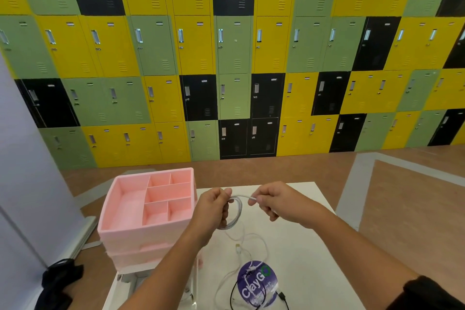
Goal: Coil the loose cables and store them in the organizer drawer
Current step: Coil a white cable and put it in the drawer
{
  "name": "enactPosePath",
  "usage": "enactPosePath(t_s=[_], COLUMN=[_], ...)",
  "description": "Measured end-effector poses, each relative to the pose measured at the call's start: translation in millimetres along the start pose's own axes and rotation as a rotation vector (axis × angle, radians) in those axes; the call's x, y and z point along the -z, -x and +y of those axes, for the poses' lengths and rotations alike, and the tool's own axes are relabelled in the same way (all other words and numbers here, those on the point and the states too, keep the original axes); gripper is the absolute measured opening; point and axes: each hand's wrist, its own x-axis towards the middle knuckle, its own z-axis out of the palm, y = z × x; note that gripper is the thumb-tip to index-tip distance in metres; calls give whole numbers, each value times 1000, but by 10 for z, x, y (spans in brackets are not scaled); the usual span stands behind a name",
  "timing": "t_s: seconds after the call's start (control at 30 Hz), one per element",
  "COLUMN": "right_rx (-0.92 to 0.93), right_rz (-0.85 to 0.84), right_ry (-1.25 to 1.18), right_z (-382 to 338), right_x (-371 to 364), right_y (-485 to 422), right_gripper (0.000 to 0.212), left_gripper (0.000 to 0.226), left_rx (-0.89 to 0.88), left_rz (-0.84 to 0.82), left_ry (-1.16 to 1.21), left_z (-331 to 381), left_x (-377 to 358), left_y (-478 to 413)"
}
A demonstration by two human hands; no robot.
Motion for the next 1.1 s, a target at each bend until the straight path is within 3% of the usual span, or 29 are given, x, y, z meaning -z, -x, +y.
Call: enactPosePath(t_s=[0.1, 0.17, 0.27, 0.4, 0.63, 0.87, 1.1], right_rx=[11, 40, 103, 73, -5, -99, -103], right_rz=[-21, 75, 216, 238, 240, 113, -74], right_ry=[102, 71, -176, -499, -797, -783, -980], right_z=[43, 55, 75, 74, 60, 122, 23], right_x=[42, 35, 22, -63, -282, -393, -517], right_y=[12, -14, -48, -54, -88, -73, 5], right_gripper=[21, 18, 12, 8, 4, 5, 35], left_gripper=[28, 27, 30, 31, 25, 26, 44], left_rx=[13, 51, 101, 112, 47, -41, -94], left_rz=[-36, -93, -166, -197, -136, -3, 124], left_ry=[91, 209, 392, 499, 464, 262, 104], left_z=[11, 35, 74, 123, 139, 50, -76], left_x=[-9, -38, -68, -100, -132, -216, -256], left_y=[20, 38, 65, 83, 79, 84, 0])
